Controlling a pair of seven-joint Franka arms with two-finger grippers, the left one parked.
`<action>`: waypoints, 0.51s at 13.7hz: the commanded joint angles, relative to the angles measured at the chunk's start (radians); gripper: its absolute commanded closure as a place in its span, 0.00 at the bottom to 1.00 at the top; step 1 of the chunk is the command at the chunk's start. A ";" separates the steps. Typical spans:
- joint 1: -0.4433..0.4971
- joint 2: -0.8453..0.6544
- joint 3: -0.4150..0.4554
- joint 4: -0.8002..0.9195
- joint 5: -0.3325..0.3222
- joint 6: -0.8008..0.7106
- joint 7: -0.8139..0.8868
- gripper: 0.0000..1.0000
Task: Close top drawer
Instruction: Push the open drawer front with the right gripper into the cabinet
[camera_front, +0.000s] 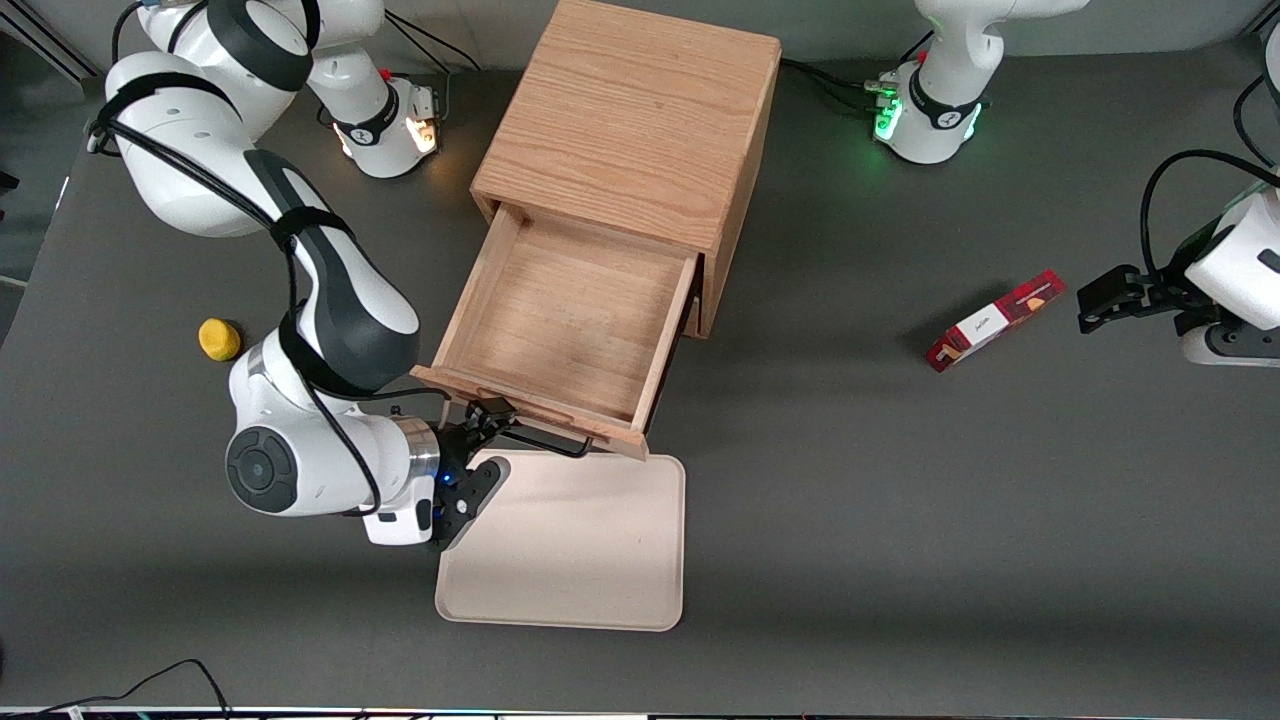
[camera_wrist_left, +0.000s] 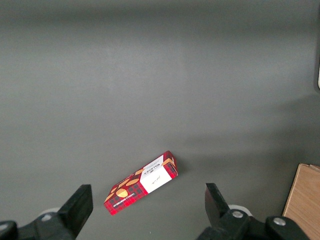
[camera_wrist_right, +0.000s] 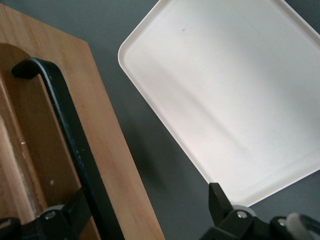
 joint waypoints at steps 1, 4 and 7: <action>0.005 0.001 0.014 -0.022 -0.025 0.014 0.010 0.00; 0.008 -0.021 0.014 -0.049 -0.025 0.017 0.027 0.00; 0.008 -0.049 0.016 -0.080 -0.022 0.015 0.038 0.00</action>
